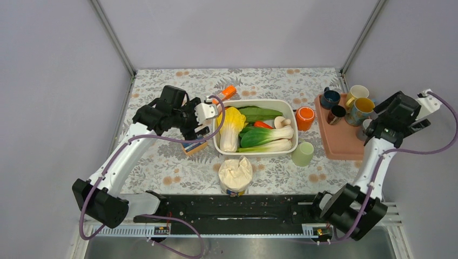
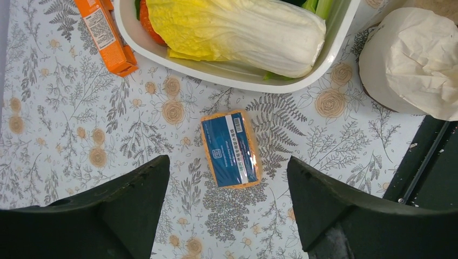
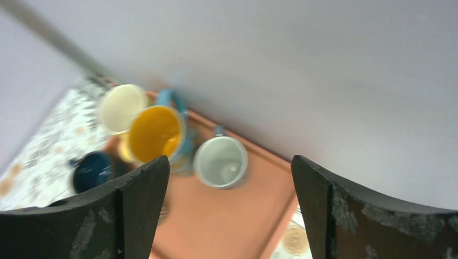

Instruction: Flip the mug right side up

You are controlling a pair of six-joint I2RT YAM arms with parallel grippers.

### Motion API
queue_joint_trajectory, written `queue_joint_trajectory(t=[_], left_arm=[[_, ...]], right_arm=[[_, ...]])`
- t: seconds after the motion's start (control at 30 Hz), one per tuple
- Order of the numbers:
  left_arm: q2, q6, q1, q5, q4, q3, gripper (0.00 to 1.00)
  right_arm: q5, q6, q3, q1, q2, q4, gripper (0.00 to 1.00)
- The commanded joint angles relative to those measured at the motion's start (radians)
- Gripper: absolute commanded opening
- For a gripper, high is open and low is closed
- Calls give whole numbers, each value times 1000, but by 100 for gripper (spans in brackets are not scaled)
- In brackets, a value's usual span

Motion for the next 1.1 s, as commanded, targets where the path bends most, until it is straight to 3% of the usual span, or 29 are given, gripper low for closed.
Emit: queue_joint_trajectory(t=[0.0, 0.13, 0.3, 0.53, 0.73, 1.07], left_arm=[[-22, -31, 7, 54, 46, -12, 83], [-21, -36, 8, 66, 50, -23, 83], [-23, -33, 12, 71, 53, -38, 83], [-5, -21, 18, 72, 53, -44, 83], [5, -18, 23, 79, 54, -45, 83], [15, -11, 33, 72, 52, -54, 83]], right_arm=[[-129, -102, -20, 132, -98, 87, 92], [-434, -379, 78, 353, -50, -10, 89], [-598, -604, 307, 532, 159, -356, 82], [-417, -744, 500, 690, 412, -535, 75], [-261, -817, 747, 728, 680, -711, 71], [-258, -884, 899, 731, 912, -781, 69]])
